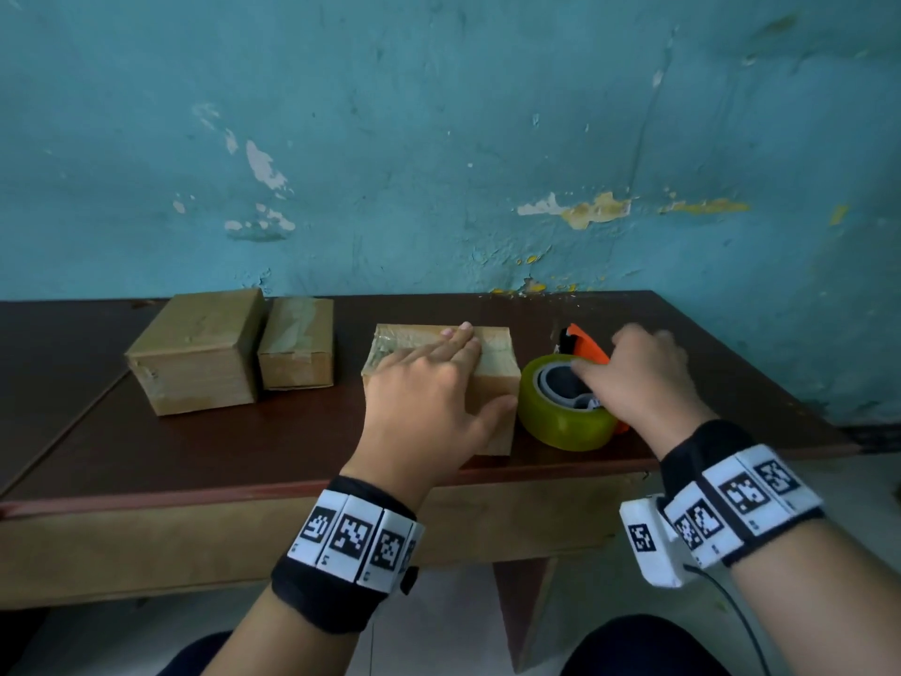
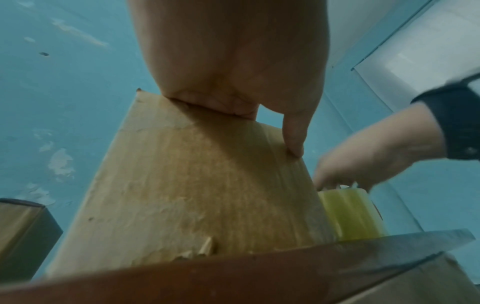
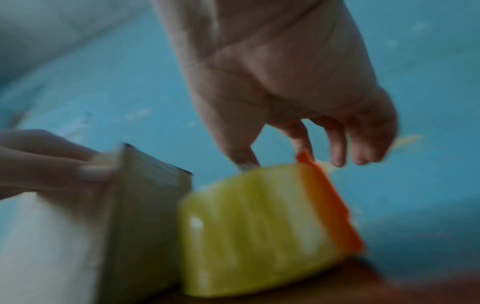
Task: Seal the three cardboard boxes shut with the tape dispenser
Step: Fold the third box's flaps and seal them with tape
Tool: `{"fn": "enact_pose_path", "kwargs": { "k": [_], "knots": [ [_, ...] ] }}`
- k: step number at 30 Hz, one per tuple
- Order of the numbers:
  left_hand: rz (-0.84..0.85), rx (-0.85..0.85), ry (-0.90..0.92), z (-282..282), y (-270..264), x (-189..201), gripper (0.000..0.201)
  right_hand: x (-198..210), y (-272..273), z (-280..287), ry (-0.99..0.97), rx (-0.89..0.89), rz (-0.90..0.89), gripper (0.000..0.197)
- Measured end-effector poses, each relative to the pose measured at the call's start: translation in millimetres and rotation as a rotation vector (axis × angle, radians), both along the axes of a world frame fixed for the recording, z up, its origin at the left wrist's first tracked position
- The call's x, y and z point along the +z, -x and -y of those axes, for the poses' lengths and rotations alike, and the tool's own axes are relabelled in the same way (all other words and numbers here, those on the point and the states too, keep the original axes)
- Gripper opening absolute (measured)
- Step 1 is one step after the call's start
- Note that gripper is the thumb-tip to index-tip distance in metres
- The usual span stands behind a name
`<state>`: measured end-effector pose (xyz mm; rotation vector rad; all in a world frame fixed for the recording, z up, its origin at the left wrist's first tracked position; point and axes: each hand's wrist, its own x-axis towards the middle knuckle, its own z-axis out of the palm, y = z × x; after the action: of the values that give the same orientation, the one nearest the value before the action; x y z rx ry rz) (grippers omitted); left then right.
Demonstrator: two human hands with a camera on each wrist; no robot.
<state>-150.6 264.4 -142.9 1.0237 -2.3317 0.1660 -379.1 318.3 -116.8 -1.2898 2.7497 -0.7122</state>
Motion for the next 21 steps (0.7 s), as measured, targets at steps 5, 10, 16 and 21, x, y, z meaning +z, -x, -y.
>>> {"fn": "enact_pose_path", "kwargs": {
  "k": [5, 10, 16, 21],
  "knots": [
    [0.003, 0.044, 0.020, -6.2, 6.2, 0.7, 0.070, 6.2, -64.2, -7.3, 0.478, 0.465, 0.077, 0.047],
    [0.030, 0.001, 0.001, -9.4, -2.3, 5.4, 0.058, -22.2, -105.7, -8.3, 0.542, 0.649, -0.062, 0.036],
    [-0.031, 0.034, -0.059, -0.2, -46.1, 13.3, 0.059, -25.3, -101.0, -7.5, 0.537, 0.616, -0.161, 0.034],
    [-0.340, -0.111, -0.335, 2.7, -62.0, -4.4, 0.059, -36.6, -110.7, -5.2, 0.584, 0.513, -0.088, 0.039]
  ]
}}
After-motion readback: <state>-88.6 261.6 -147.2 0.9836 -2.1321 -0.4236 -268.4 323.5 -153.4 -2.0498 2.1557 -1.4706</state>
